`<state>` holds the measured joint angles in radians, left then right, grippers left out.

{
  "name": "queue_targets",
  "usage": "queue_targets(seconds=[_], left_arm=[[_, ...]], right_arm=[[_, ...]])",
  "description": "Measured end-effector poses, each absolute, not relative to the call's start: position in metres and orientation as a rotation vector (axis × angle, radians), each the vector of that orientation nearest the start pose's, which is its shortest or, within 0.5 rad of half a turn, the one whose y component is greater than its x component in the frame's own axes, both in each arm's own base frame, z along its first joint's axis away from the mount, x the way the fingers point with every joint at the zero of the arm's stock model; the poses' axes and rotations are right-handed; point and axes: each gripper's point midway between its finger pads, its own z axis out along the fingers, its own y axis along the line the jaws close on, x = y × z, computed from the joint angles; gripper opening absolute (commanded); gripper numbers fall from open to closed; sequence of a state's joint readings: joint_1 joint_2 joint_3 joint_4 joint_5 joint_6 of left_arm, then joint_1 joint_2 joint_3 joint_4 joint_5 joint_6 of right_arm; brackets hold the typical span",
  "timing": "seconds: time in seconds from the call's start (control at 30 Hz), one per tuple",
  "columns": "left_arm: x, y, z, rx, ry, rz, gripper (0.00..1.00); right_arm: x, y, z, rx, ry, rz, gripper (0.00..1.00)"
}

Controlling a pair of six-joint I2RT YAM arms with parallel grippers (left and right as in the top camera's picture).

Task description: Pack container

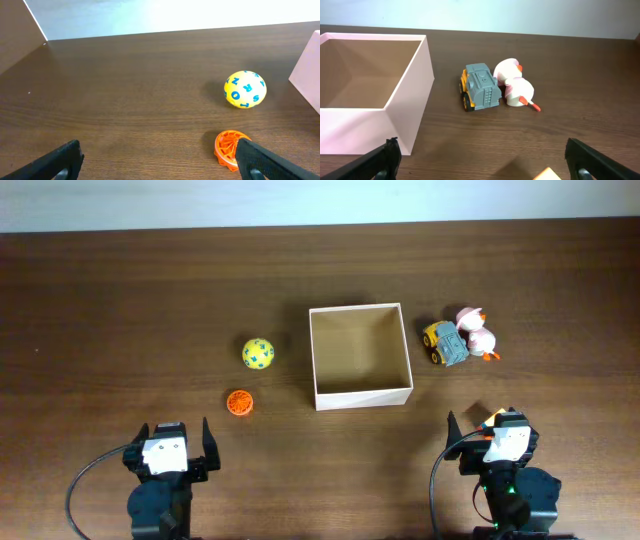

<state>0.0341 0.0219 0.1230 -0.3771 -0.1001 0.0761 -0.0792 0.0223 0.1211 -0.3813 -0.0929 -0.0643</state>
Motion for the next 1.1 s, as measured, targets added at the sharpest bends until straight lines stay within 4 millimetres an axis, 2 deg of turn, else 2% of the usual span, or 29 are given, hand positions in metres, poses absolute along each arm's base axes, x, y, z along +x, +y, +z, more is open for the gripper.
queue_targets(seconds=[0.93,1.1], left_arm=[[0.2288,0.025,0.1369,-0.031,1.848,0.169,0.99],[0.2288,0.025,0.1369,-0.031,1.848,0.169,0.99]], right_arm=[[0.23,-0.0011,0.1351,-0.056,1.85,-0.008,0.99],[0.2313,0.0022,0.1404,-0.06,1.828,0.016,0.99]])
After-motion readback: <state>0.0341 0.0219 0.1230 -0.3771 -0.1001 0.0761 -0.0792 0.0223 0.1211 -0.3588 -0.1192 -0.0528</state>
